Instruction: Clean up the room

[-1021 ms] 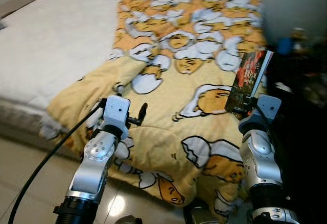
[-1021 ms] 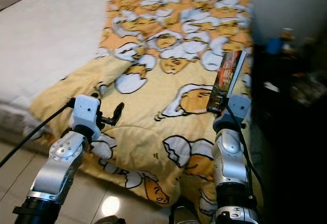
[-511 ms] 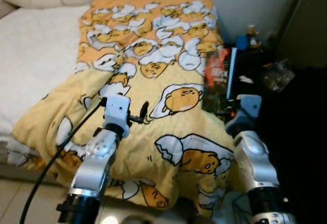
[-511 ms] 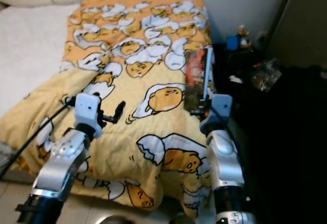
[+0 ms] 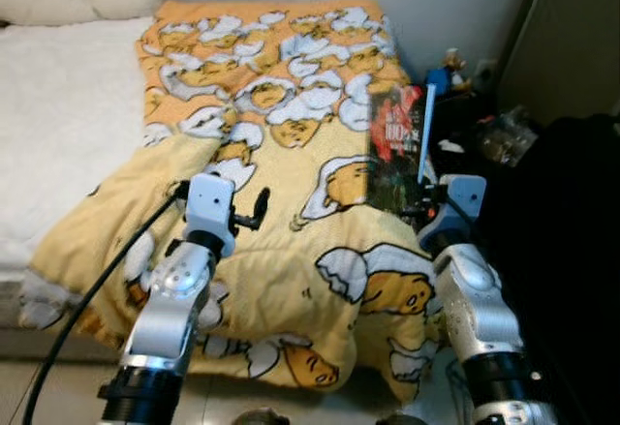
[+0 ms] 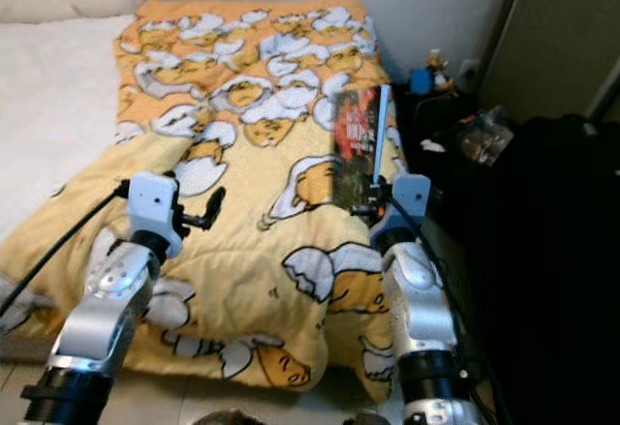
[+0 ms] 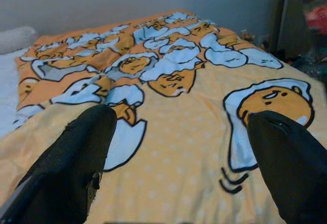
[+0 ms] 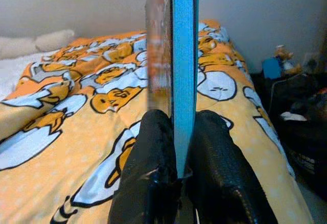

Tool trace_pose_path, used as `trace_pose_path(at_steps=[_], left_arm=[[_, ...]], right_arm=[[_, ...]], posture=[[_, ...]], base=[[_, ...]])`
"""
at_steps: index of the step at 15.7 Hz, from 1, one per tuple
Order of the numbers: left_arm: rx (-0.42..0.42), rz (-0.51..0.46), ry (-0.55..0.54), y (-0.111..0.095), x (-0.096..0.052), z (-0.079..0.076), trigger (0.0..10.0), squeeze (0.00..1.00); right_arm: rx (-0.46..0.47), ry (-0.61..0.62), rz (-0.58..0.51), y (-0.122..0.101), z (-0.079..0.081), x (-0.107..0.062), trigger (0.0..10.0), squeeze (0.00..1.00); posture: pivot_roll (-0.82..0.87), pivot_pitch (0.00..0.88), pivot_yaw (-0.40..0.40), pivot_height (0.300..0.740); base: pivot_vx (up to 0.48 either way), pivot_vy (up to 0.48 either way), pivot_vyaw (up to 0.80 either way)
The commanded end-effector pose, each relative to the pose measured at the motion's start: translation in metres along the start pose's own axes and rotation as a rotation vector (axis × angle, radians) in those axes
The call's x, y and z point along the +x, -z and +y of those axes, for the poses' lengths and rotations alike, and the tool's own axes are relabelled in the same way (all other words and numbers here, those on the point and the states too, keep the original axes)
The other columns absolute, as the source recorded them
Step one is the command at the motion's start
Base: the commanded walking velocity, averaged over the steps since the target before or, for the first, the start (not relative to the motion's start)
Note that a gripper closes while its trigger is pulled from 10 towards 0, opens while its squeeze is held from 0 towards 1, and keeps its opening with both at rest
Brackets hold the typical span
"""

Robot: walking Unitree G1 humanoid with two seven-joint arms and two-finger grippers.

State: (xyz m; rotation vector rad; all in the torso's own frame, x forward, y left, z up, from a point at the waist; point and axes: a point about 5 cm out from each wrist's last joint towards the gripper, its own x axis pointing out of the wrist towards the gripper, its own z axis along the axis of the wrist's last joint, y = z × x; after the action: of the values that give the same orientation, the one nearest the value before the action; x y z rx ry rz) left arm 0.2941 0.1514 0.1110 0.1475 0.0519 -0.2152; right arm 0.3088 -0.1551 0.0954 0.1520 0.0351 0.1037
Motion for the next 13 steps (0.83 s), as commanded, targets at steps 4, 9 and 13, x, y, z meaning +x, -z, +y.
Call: trace_pose_path(at_steps=[4,9,13], left_arm=[[0.012,0.014,-0.017,-0.0005,0.001,0.007,10.0,0.17],[0.01,0.011,-0.023,-0.0027,0.003,0.0079,10.0,0.17],[0.009,0.006,-0.022,-0.005,0.0058,0.0082,10.0,0.18]], right_arm=[[0.011,-0.013,-0.037,-0.0127,0.0039,0.0053,10.0,0.0],[0.022,0.009,-0.027,-0.0116,0.0013,0.0053,10.0,0.0],[0.021,0.013,-0.026,-0.0131,0.0006,0.0065,10.0,0.0]], posture=[[0.03,0.003,0.049,0.74],[0.03,0.022,0.055,0.74],[0.03,0.024,0.054,0.74]], base=[[0.0,0.32,0.0],[0.0,0.337,-0.64],[0.0,0.354,-0.8]])
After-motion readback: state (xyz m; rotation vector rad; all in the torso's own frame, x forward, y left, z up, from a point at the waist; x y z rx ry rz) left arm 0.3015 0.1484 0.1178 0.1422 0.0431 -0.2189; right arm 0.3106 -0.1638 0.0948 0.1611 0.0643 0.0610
